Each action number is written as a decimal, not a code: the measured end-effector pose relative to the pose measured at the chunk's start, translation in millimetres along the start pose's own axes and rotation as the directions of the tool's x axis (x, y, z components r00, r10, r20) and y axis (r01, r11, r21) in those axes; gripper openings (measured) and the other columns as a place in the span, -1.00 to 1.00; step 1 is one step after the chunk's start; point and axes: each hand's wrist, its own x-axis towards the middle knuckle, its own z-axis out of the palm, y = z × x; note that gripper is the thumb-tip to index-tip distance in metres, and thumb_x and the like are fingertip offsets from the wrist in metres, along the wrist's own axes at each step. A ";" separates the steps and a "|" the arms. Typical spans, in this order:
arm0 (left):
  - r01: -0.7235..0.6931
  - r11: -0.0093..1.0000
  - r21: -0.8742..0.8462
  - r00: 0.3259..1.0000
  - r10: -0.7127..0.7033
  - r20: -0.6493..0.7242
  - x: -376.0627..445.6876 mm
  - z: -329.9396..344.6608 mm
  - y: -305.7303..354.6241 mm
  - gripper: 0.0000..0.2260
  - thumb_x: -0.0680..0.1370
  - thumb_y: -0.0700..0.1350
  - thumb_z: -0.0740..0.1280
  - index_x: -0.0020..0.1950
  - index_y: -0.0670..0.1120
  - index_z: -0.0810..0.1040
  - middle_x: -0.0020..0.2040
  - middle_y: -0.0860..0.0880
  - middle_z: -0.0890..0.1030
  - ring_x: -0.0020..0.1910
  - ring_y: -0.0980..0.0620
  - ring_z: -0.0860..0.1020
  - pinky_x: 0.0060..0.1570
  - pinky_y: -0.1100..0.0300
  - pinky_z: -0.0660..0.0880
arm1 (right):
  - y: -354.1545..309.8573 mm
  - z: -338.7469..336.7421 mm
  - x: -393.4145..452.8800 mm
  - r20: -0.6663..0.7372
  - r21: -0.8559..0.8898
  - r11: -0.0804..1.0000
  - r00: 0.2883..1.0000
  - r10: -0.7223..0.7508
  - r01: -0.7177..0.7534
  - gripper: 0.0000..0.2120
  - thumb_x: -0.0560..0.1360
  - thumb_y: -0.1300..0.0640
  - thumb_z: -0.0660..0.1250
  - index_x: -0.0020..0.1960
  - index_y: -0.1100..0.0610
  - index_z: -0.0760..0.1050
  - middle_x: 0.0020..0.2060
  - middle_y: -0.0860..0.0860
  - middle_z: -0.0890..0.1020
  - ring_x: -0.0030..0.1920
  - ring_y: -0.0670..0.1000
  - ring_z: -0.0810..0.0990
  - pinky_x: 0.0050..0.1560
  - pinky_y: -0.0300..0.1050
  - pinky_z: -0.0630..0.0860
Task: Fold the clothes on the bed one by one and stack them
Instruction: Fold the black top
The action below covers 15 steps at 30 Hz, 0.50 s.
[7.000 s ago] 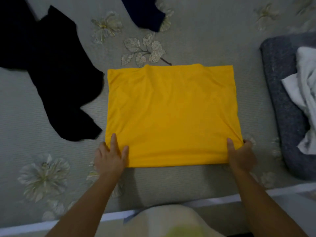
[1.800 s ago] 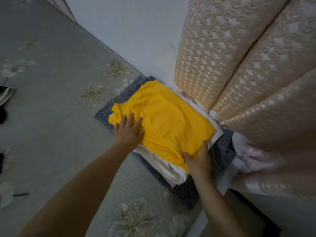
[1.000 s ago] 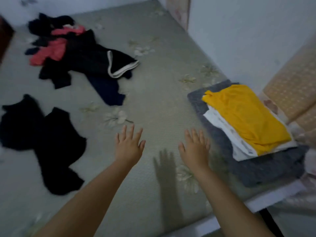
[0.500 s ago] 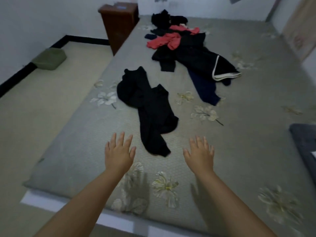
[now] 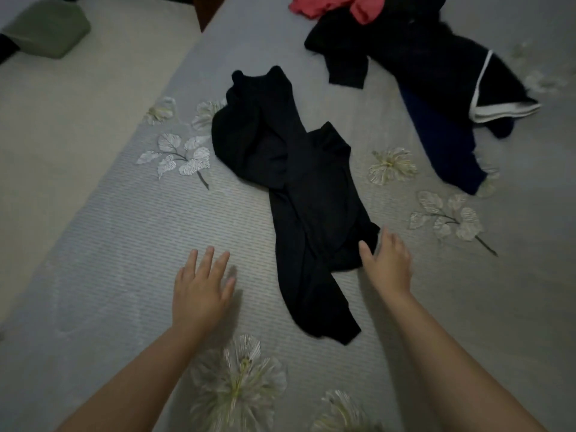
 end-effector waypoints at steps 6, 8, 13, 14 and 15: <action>-0.025 1.000 -0.006 0.998 0.026 0.061 13.6 50.2 -21.3 -0.30 0.52 0.30 -0.27 0.42 -0.08 0.30 0.44 -0.16 0.26 0.43 -0.13 0.10 0.34 -0.04 -0.03 | -7.4 27.7 49.3 0.013 0.035 0.988 0.989 0.147 -0.148 -0.49 0.54 -0.10 0.15 0.41 0.12 0.27 0.45 0.15 0.17 0.44 0.16 0.11 0.38 0.14 0.11; -0.033 0.999 0.019 0.996 0.031 0.083 14.3 53.0 -22.1 -0.32 0.55 0.26 -0.27 0.40 -0.11 0.33 0.41 -0.19 0.31 0.41 -0.19 0.19 0.32 0.00 -0.05 | -2.7 35.0 49.4 -0.049 0.087 0.989 0.991 0.122 -0.118 -0.58 0.54 -0.04 0.20 0.26 0.22 0.42 0.34 0.16 0.34 0.37 0.16 0.24 0.31 0.10 0.20; -0.056 0.998 -0.015 0.991 0.058 0.118 18.9 40.4 -13.7 -0.20 0.46 0.37 -0.35 0.44 -0.06 0.26 0.46 -0.15 0.21 0.46 -0.16 0.06 0.37 -0.17 -0.02 | 1.5 25.8 20.6 -0.131 0.439 0.896 0.982 0.139 -0.068 -0.85 0.51 0.12 0.29 -0.10 0.21 0.42 -0.26 0.00 0.48 -0.16 0.05 0.48 -0.33 -0.30 0.26; -0.122 0.993 -0.006 0.986 0.122 0.116 25.5 36.0 -5.6 -0.24 0.49 0.34 -0.31 0.42 -0.08 0.30 0.43 -0.18 0.28 0.44 -0.19 0.11 0.32 -0.24 0.11 | 1.8 21.1 12.4 -0.147 0.476 0.877 0.977 0.152 -0.065 -0.87 0.50 0.15 0.30 -0.11 0.20 0.40 -0.27 -0.01 0.47 -0.18 0.02 0.46 -0.37 -0.29 0.23; -0.208 0.978 0.011 0.973 0.206 0.100 34.3 30.9 6.8 -0.32 0.54 0.29 -0.24 0.39 -0.10 0.32 0.37 -0.22 0.37 0.40 -0.22 0.18 0.23 -0.28 0.25 | 2.6 17.9 3.5 -0.160 0.501 0.863 0.974 0.162 -0.061 -0.89 0.50 0.18 0.31 -0.08 0.22 0.41 -0.25 0.01 0.47 -0.17 0.01 0.45 -0.36 -0.26 0.21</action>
